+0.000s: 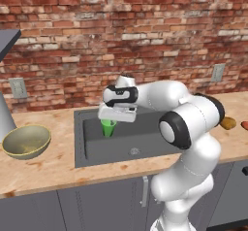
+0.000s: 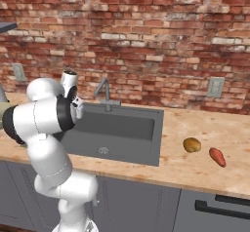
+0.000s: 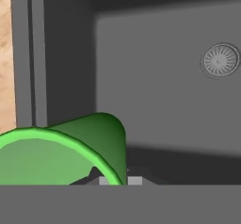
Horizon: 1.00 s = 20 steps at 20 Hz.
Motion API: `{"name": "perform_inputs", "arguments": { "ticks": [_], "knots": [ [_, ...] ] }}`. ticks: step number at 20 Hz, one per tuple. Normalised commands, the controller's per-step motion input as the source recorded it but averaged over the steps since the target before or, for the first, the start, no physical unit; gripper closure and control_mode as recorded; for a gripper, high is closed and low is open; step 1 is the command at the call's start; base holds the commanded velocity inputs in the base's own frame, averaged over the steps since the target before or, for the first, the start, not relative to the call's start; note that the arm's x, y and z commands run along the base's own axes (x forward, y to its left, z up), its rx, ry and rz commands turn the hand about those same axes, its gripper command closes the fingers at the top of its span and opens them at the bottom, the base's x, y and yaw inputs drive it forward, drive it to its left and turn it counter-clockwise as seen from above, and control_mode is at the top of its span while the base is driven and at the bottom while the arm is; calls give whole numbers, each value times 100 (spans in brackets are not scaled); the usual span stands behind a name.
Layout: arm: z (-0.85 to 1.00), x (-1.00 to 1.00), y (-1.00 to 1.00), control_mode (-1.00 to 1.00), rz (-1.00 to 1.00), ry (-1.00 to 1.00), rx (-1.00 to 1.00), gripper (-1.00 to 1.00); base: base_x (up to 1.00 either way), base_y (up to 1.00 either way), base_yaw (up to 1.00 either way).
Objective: Remove the potato and sweet potato from the sink. Then move the bowl and cup from the counter to the sink for washing.
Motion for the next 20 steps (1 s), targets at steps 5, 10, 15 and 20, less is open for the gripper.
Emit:
{"name": "perform_inputs", "arguments": {
  "ticks": [5, 10, 15, 20],
  "knots": [
    [-28, 7, 5, -100, 0, 0, 0, 100, 0, 0, 0],
    [-26, 10, 6, -100, 0, 0, 0, 100, 0, 0, 0],
    [-25, 14, 9, -100, 0, 0, 0, 100, 0, 0, 0],
    [-25, 15, 8, -100, -1, 0, 0, 100, 0, 0, 0]
  ]
}}
